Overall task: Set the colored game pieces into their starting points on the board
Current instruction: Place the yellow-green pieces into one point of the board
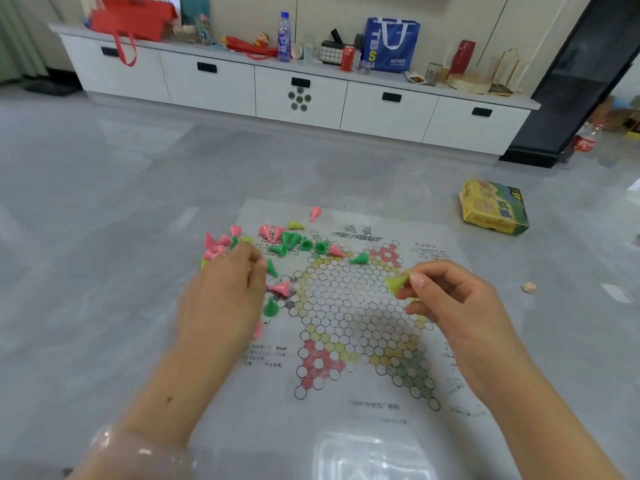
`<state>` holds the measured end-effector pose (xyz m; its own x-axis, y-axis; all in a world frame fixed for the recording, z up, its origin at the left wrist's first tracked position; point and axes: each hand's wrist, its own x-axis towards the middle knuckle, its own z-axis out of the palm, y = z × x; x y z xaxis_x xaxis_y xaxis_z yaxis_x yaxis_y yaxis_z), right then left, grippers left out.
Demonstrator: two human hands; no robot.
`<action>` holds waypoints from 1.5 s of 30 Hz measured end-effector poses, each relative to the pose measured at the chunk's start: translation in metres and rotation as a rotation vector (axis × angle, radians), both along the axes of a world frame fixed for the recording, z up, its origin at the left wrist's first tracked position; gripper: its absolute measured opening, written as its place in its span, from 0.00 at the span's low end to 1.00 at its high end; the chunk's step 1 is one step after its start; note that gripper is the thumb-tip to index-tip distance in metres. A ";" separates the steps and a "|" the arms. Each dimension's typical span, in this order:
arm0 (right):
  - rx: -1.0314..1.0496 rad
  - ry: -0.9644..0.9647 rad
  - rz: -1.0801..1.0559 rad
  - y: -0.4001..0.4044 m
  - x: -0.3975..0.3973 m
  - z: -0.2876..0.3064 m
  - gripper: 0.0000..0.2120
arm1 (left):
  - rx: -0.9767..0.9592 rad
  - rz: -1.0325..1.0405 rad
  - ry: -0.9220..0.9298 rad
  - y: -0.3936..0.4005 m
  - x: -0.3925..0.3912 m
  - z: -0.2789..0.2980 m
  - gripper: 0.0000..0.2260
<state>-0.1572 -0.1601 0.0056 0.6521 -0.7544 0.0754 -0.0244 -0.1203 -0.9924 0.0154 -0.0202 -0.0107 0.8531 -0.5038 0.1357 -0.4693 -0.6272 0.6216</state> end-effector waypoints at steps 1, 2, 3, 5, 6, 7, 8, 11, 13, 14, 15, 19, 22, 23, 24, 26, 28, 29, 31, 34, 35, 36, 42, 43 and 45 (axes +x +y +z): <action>0.020 -0.014 0.002 0.000 -0.001 0.000 0.06 | 0.096 0.018 -0.100 0.004 0.008 -0.005 0.09; 0.035 -0.026 0.002 0.001 -0.002 0.000 0.06 | 0.180 0.025 -0.151 0.006 0.015 -0.009 0.10; 0.041 -0.030 -0.002 0.001 -0.003 0.001 0.06 | 0.247 0.021 -0.165 0.008 0.020 -0.013 0.12; 0.037 -0.025 -0.010 0.000 -0.004 0.001 0.06 | 0.312 -0.008 -0.166 0.006 0.023 -0.018 0.13; 0.035 -0.025 -0.012 0.000 -0.004 0.001 0.06 | 0.322 -0.027 -0.173 0.004 0.024 -0.019 0.13; 0.035 -0.027 -0.014 -0.001 -0.004 0.000 0.06 | 0.320 -0.048 -0.181 0.002 0.024 -0.021 0.13; 0.036 -0.030 -0.017 -0.001 -0.004 0.000 0.06 | 0.316 -0.061 -0.186 0.000 0.024 -0.022 0.13; 0.055 -0.036 -0.019 -0.002 -0.003 -0.001 0.07 | 0.327 -0.071 -0.173 -0.004 0.025 -0.025 0.13; 0.087 -0.051 -0.016 -0.002 -0.003 -0.001 0.07 | 0.310 -0.074 -0.149 -0.004 0.026 -0.024 0.11; 0.106 -0.063 -0.020 -0.003 -0.004 -0.001 0.08 | 0.302 -0.078 -0.141 -0.003 0.027 -0.024 0.10; 0.127 -0.074 -0.028 -0.003 -0.004 -0.001 0.08 | 0.305 -0.081 -0.139 -0.002 0.027 -0.024 0.09; 0.201 -0.137 -0.081 -0.009 -0.008 0.000 0.07 | 0.352 -0.083 -0.107 0.004 0.028 -0.022 0.06; 0.234 -0.187 -0.136 -0.013 -0.012 0.001 0.07 | 0.311 -0.053 -0.076 0.007 0.028 -0.017 0.06; 0.236 -0.192 -0.157 -0.015 -0.013 0.001 0.08 | 0.276 -0.039 -0.063 0.008 0.027 -0.014 0.05; 0.239 -0.197 -0.172 -0.016 -0.014 0.002 0.09 | 0.236 -0.025 -0.055 0.009 0.026 -0.010 0.04; 0.253 -0.218 -0.188 -0.017 -0.015 0.003 0.09 | 0.189 0.005 -0.074 0.011 0.026 -0.003 0.05; 0.286 -0.247 -0.201 -0.018 -0.015 0.002 0.09 | 0.196 0.021 -0.100 0.014 0.026 0.001 0.07; 0.312 -0.263 -0.205 -0.018 -0.015 0.002 0.09 | 0.207 0.023 -0.102 0.015 0.026 0.001 0.07; 0.360 -0.279 -0.200 -0.018 -0.015 0.001 0.08 | 0.246 0.017 -0.083 0.016 0.025 -0.002 0.07; 0.459 -0.290 -0.198 -0.017 -0.014 -0.001 0.05 | 0.293 0.014 -0.048 0.016 0.027 -0.007 0.06; 0.507 -0.303 -0.203 -0.018 -0.014 -0.001 0.06 | 0.294 0.016 -0.047 0.016 0.028 -0.008 0.06; 0.561 -0.321 -0.213 -0.018 -0.014 0.000 0.08 | 0.288 0.019 -0.048 0.016 0.030 -0.009 0.06; 0.779 -0.462 -0.222 -0.023 -0.015 0.003 0.12 | 0.151 0.010 -0.049 0.020 0.034 -0.005 0.07; 0.758 -0.439 -0.209 -0.023 -0.014 0.003 0.10 | 0.157 -0.005 -0.060 0.021 0.035 -0.005 0.08; 0.694 -0.380 -0.184 -0.021 -0.013 0.002 0.08 | 0.187 -0.032 -0.065 0.023 0.034 -0.007 0.11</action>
<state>-0.1706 -0.1813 0.0074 0.5374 -0.8031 -0.2575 0.3697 0.4987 -0.7840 0.0497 0.0028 -0.0176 0.8288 -0.5520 0.0915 -0.5260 -0.7129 0.4638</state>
